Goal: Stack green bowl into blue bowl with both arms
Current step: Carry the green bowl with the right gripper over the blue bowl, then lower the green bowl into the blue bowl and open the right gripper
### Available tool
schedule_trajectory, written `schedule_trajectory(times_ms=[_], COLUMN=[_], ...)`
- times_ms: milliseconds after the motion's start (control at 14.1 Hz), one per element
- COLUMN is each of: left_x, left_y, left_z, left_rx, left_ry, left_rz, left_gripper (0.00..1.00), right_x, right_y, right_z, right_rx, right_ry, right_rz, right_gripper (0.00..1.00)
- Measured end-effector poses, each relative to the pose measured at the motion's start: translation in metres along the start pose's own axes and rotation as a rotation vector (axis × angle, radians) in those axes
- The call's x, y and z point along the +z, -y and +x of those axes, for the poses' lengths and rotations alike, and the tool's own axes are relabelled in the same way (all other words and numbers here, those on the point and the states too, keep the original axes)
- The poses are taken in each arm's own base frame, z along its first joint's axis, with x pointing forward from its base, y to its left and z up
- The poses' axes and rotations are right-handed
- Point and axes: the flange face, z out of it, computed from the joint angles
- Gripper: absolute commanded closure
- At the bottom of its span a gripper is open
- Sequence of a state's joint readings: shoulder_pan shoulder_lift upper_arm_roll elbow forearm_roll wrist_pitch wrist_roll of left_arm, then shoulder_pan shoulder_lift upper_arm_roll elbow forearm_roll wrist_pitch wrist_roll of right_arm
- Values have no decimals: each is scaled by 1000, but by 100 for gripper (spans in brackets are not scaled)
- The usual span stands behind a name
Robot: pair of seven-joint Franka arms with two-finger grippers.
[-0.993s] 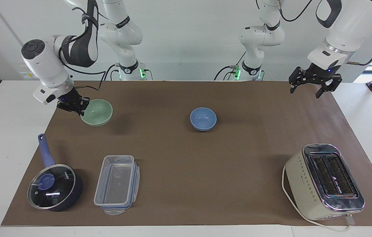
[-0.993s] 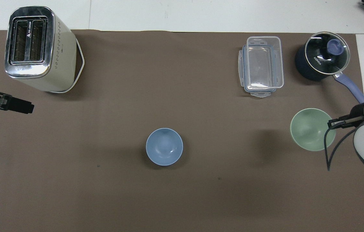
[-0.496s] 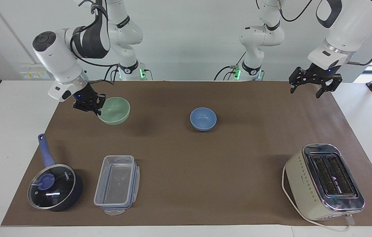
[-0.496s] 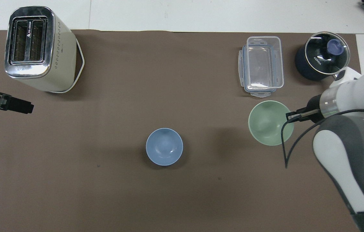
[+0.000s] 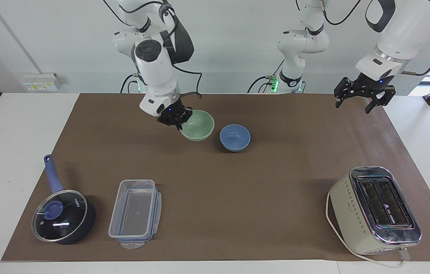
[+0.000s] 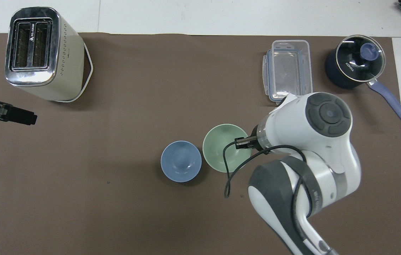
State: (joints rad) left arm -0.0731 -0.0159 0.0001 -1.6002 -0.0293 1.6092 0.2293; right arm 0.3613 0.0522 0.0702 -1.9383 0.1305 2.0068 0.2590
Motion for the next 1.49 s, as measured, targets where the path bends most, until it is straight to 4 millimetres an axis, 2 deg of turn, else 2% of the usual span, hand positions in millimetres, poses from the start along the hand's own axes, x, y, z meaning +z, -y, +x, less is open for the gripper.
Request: schedule_trajectory(times_ms=[213,426,780,1064,1277,1489], left_x=[0,0,0,-14,-16,-16], left_y=[0,0,0,-1,-1,-1], left_z=[0,0,0,-4,-5,-5], left_rx=[0,0,0,0,0,0], left_ry=[0,0,-1,-26,-29,-29], left_rz=[0,0,0,6,7,7], left_gripper=[0,0,0,0,0,0], right_x=[21,40,64,75,91,94], right_y=[48,73,94,103,115,116], right_z=[-7,-10,-11,-14,-17,-17], right_rx=[50,64,53,39,32,31], right_ry=[-19,-25,-31,-23,-22,-17], right_rz=[10,16,21,19,19,17], right_gripper=[100,100,100,100,100,100])
